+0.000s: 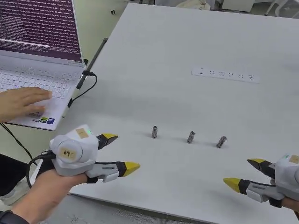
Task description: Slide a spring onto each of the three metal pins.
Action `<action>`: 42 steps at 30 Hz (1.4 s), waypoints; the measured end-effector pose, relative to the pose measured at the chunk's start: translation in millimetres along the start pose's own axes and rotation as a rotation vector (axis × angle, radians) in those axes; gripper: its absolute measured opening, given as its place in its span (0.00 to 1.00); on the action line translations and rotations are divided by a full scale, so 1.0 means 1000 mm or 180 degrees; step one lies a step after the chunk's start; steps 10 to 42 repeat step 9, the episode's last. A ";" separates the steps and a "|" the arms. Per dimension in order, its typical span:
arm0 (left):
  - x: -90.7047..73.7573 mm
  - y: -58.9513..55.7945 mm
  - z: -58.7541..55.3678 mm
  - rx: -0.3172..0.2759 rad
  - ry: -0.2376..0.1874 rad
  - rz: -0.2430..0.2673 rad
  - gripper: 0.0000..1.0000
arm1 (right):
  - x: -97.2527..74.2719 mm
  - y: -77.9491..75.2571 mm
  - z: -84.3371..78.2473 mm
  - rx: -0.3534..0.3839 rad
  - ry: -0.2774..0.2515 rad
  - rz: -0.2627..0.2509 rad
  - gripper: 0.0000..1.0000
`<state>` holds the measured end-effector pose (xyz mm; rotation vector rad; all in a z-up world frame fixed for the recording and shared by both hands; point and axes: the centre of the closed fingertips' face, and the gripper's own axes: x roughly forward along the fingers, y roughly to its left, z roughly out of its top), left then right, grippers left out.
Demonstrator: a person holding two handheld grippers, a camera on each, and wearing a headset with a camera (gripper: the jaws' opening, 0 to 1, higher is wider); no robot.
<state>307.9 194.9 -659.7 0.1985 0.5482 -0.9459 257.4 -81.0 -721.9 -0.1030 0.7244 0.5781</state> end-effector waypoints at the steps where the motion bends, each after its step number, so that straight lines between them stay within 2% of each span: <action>1: 0.000 0.000 0.000 0.0002 0.0001 -0.0001 0.59 | 0.000 0.001 -0.001 -0.0003 0.0004 -0.0001 0.62; 8: -0.001 0.000 -0.001 -0.0009 -0.0004 0.0002 0.59 | -0.004 0.007 -0.003 -0.0044 0.0029 0.0011 0.68; 42: -0.001 0.000 -0.002 -0.0011 -0.0004 0.0006 0.60 | -0.004 0.008 -0.003 -0.0046 0.0024 0.0011 0.68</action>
